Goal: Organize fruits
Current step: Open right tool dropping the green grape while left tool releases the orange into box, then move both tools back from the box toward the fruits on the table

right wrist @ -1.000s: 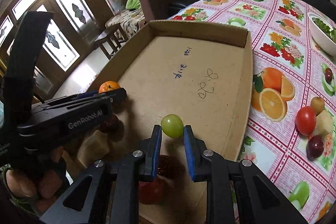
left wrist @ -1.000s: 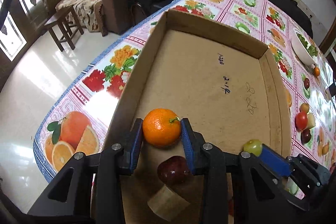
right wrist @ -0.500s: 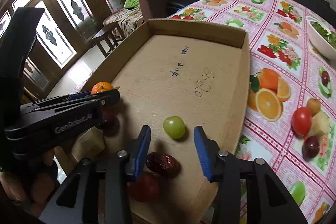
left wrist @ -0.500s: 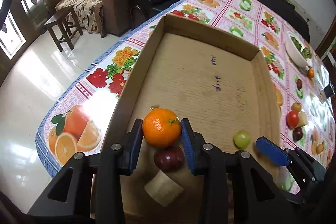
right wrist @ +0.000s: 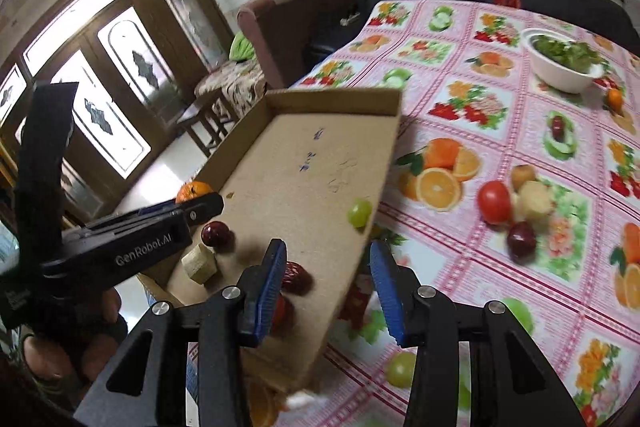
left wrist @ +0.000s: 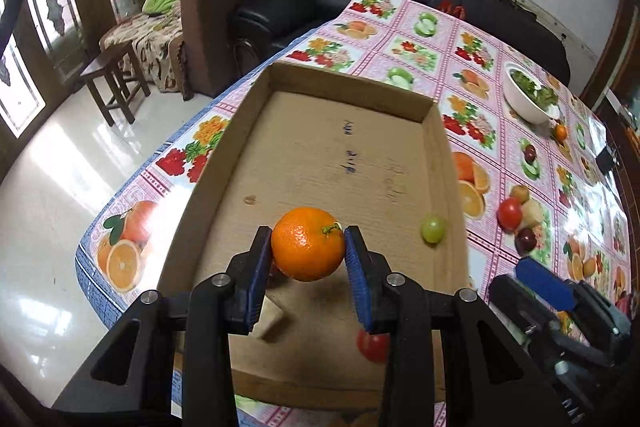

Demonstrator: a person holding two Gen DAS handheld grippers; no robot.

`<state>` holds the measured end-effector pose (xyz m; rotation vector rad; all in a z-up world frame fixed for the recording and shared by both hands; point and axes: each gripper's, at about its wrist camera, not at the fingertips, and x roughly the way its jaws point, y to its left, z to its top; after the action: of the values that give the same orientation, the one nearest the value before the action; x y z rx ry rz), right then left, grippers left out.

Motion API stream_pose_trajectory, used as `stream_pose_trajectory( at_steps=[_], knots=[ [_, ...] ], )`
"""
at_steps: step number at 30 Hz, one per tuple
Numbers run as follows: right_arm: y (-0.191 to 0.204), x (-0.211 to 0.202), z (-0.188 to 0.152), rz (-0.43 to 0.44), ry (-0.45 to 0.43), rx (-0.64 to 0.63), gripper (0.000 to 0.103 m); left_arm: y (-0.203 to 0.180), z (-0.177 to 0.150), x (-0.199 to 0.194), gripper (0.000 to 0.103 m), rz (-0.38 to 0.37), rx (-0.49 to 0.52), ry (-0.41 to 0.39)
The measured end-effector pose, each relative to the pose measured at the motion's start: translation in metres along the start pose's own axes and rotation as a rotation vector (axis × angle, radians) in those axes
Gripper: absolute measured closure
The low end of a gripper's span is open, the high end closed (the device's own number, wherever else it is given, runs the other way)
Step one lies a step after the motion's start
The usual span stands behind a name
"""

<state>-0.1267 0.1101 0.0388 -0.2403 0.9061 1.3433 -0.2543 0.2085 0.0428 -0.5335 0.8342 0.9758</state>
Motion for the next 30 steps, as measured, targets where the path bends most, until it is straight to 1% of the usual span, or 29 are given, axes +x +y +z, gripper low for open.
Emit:
stream_pose_trajectory(
  at_steps=[4, 6, 7, 8, 12, 30],
  knots=[
    [-0.014, -0.02, -0.003, -0.011, -0.041, 0.041, 0.057, -0.012, -0.003, -0.009, 0.068, -0.002, 0.018, -0.024],
    [-0.022, -0.029, -0.004, -0.017, -0.059, 0.061, 0.056, -0.018, -0.003, -0.014, 0.064, 0.005, 0.028, -0.041],
    [-0.025, -0.032, -0.005, -0.02, -0.065, 0.067, 0.056, -0.021, -0.003, -0.018, 0.06, 0.0, 0.032, -0.05],
    [-0.028, -0.035, -0.006, -0.024, -0.069, 0.073, 0.056, -0.023, -0.003, -0.02, 0.06, -0.005, 0.037, -0.058],
    [-0.039, -0.044, -0.009, -0.035, -0.081, 0.1, 0.056, -0.03, -0.004, -0.027, 0.06, -0.004, 0.054, -0.076],
    [-0.068, -0.066, -0.026, -0.069, -0.104, 0.162, 0.056, -0.05, -0.012, -0.038, 0.06, -0.019, 0.098, -0.084]
  ],
)
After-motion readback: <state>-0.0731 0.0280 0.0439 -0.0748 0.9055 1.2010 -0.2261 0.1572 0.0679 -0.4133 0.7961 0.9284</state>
